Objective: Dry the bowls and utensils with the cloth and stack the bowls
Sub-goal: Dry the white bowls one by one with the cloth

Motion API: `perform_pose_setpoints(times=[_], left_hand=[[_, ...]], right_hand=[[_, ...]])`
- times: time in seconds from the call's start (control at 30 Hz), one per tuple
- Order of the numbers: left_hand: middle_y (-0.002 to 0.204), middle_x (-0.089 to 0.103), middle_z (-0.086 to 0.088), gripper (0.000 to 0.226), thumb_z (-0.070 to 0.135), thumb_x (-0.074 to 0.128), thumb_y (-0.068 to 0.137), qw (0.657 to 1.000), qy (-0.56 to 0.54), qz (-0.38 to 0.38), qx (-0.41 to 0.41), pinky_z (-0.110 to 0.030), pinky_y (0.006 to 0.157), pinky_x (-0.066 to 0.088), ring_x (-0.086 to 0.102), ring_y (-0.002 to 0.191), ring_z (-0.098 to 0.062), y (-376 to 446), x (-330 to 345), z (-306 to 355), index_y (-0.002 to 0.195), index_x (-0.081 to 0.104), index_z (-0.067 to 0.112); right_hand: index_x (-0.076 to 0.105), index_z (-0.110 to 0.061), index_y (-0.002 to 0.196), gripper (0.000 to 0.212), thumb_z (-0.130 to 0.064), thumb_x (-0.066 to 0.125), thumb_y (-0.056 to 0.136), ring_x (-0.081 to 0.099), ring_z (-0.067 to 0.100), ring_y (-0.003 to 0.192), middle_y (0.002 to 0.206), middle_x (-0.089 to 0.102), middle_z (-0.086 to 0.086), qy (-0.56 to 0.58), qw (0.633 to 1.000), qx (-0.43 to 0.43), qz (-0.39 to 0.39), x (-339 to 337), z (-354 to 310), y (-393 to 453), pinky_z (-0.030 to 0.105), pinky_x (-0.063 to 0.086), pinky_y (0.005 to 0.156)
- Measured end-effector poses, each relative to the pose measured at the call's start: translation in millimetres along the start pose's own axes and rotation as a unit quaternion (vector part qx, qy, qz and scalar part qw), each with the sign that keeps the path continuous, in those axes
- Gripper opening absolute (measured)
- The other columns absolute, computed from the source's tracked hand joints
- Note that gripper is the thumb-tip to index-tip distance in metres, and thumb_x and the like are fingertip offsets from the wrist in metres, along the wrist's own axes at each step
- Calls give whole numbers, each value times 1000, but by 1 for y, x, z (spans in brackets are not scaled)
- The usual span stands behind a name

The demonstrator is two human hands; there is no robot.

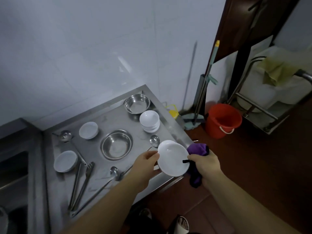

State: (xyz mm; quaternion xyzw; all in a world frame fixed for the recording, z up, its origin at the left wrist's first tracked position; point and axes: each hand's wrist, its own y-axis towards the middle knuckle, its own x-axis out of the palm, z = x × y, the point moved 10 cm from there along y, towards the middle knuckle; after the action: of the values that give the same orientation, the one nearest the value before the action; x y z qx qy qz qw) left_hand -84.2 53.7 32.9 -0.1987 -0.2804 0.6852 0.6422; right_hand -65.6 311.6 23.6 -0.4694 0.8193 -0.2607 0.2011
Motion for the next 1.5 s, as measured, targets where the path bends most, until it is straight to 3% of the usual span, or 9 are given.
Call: perform_pose_setpoints(times=[0.23, 0.3, 0.37, 0.5, 0.63, 0.9, 1.1, 1.27, 1.5], left_hand=[[125, 69, -19, 20, 13, 68, 100, 998, -19, -2, -66, -44, 79, 66, 70, 115, -33, 64, 14, -22, 119, 70, 5], [125, 68, -21, 21, 11, 70, 99, 995, -41, -11, -92, -43, 76, 66, 70, 115, -35, 84, 16, -28, 119, 70, 4], [124, 68, -23, 21, 8, 71, 97, 991, -59, -20, -118, -42, 74, 65, 71, 111, -35, 103, 18, -32, 118, 69, 2], [106, 77, -17, 11, 7, 75, 93, 987, -54, -36, -146, -42, 72, 66, 77, 98, -31, 135, 23, -37, 103, 79, 7], [91, 79, -7, 13, 9, 72, 96, 987, -20, -20, -160, -39, 70, 66, 79, 87, -26, 155, 23, -44, 93, 82, 17], [119, 70, -21, 19, 10, 66, 100, 982, -18, 65, -176, -50, 90, 64, 73, 106, -36, 176, 5, -79, 118, 70, 5], [106, 78, -14, 12, 13, 68, 99, 974, -40, 152, -165, -40, 81, 67, 77, 98, -28, 177, -6, -100, 107, 77, 10], [90, 81, 0, 15, 19, 71, 96, 957, -28, 243, -157, -40, 78, 68, 78, 89, -22, 171, -14, -120, 88, 81, 26], [91, 80, 3, 14, 24, 68, 95, 949, -30, 281, -138, -44, 82, 67, 78, 90, -22, 173, -10, -124, 93, 80, 30]], right_hand=[[68, -29, 101, 36, -5, 80, 77, 73, 14, 52, 65, 73, -16, -74, 997, 17, 21, 10, 11, 54, 49, 66, 57], [68, -29, 103, 37, -6, 79, 77, 71, 7, 52, 64, 72, -21, -89, 995, 17, 36, 15, 12, 68, 35, 64, 52], [68, -29, 107, 39, -8, 78, 75, 70, 9, 50, 64, 74, -15, -108, 992, 26, 57, 18, 13, 81, 29, 59, 46], [68, -27, 122, 51, -16, 81, 73, 74, 24, 78, 91, 74, -3, -158, 983, 46, 85, 23, 16, 105, 46, 66, 72], [67, -27, 128, 54, -17, 76, 76, 74, 23, 80, 94, 73, -4, -213, 973, 34, 79, 32, 11, 124, 47, 66, 75], [61, -41, 117, 44, -19, 72, 81, 71, 17, 78, 90, 72, -9, -319, 948, 4, -5, 69, 9, 161, 36, 60, 70], [58, -45, 98, 35, -19, 73, 79, 63, 4, 68, 80, 65, -15, -378, 921, -48, -81, 100, 2, 180, 20, 41, 50], [59, -40, 91, 32, -12, 70, 82, 63, 14, 73, 80, 65, -11, -401, 901, -69, -151, 122, 8, 191, 24, 43, 56], [60, -38, 92, 33, -7, 66, 84, 66, 17, 76, 83, 68, -6, -402, 894, -92, -173, 133, 12, 201, 30, 50, 63]])
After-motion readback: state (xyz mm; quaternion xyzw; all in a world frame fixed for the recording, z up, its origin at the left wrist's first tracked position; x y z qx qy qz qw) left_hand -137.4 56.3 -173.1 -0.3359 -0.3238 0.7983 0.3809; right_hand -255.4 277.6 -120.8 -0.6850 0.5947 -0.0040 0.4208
